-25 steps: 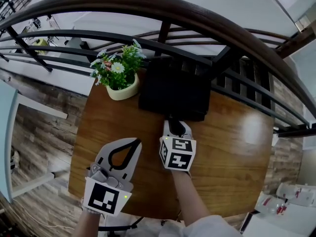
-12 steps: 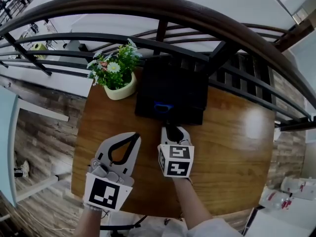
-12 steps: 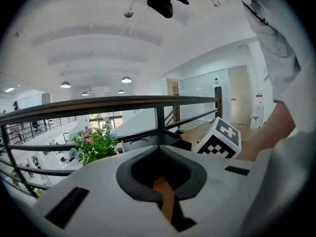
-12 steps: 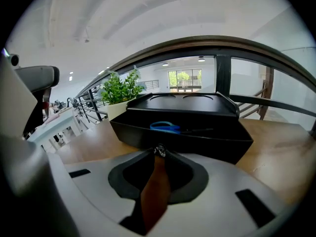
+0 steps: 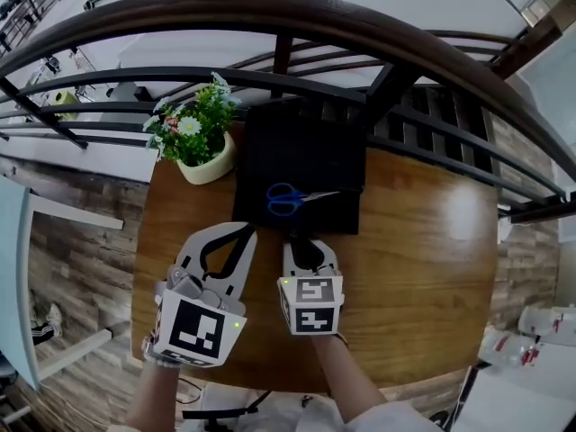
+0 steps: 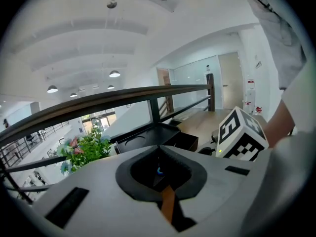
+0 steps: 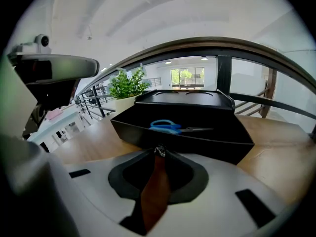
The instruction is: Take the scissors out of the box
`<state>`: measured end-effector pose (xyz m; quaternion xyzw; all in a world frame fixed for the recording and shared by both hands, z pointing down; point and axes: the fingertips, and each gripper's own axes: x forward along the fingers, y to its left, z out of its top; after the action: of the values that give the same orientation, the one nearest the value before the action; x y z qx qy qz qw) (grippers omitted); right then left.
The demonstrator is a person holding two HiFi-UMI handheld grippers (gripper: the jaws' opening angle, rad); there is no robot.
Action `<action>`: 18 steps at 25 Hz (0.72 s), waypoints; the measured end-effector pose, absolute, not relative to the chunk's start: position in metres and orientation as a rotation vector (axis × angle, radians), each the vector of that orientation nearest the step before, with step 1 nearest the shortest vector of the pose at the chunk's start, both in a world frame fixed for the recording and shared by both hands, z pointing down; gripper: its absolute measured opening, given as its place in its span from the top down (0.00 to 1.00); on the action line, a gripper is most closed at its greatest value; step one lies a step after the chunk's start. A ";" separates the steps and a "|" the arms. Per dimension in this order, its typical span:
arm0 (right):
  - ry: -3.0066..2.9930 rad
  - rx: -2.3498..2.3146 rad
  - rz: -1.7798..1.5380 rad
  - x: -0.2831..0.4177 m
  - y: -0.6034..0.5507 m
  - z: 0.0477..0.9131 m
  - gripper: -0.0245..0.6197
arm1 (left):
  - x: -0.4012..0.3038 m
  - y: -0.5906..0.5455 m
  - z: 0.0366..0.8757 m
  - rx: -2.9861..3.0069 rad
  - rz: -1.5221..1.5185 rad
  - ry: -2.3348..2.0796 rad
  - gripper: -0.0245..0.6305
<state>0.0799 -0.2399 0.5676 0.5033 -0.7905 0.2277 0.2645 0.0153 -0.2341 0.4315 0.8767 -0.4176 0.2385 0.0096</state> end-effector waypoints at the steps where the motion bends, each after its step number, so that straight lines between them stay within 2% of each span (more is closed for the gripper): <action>1: -2.135 1.358 0.617 0.081 -0.237 0.568 0.82 | 0.019 -0.236 0.434 2.748 0.783 -1.267 0.93; 10: -2.136 1.316 0.637 0.080 -0.219 0.572 0.82 | 0.046 -0.253 0.464 2.818 1.078 -0.991 0.93; 16: -2.142 1.299 0.646 0.081 -0.209 0.573 0.82 | 0.065 -0.257 0.488 2.800 1.296 -0.754 0.72; 18: -2.145 1.295 0.646 0.081 -0.206 0.573 0.82 | 0.069 -0.259 0.498 2.782 1.382 -0.700 0.71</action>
<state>0.0810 -0.2059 0.5729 0.4814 -0.7974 0.2403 0.2732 0.0690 -0.2592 0.4982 0.8735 -0.2196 0.4339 -0.0214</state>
